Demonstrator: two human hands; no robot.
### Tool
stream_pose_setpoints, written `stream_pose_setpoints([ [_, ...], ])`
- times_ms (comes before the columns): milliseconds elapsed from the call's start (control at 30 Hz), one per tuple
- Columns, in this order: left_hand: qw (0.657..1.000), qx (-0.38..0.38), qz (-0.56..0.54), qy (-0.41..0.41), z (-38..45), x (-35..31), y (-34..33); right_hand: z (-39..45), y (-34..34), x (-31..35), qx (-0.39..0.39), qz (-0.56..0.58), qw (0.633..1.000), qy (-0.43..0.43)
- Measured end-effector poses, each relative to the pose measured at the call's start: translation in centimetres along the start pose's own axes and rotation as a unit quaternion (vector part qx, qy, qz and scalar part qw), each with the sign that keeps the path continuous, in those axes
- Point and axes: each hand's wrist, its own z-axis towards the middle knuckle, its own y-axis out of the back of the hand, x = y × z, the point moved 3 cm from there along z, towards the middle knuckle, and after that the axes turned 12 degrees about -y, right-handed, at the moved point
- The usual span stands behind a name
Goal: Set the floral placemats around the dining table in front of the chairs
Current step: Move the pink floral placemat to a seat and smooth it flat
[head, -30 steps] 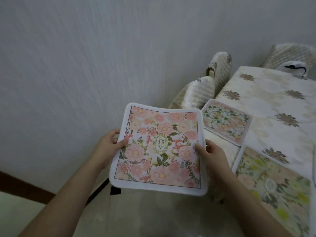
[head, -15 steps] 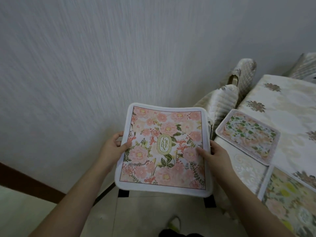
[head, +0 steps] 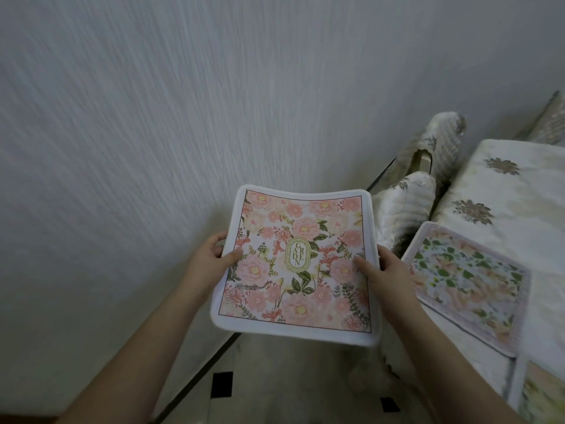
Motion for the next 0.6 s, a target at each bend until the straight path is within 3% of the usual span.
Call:
stream_pose_setpoints([
  [233,1.000,-0.001,0.001,-0.015,6.3,-0.3,-0.7,4.3,-0.4,2.1,-0.019,0.001,1.000,-0.002],
  [600,0.995,0.085,-0.037,-0.029,19.1,0.0,-2.0,10.4,-4.2,5.1,-0.094,0.037,0.995,-0.019],
])
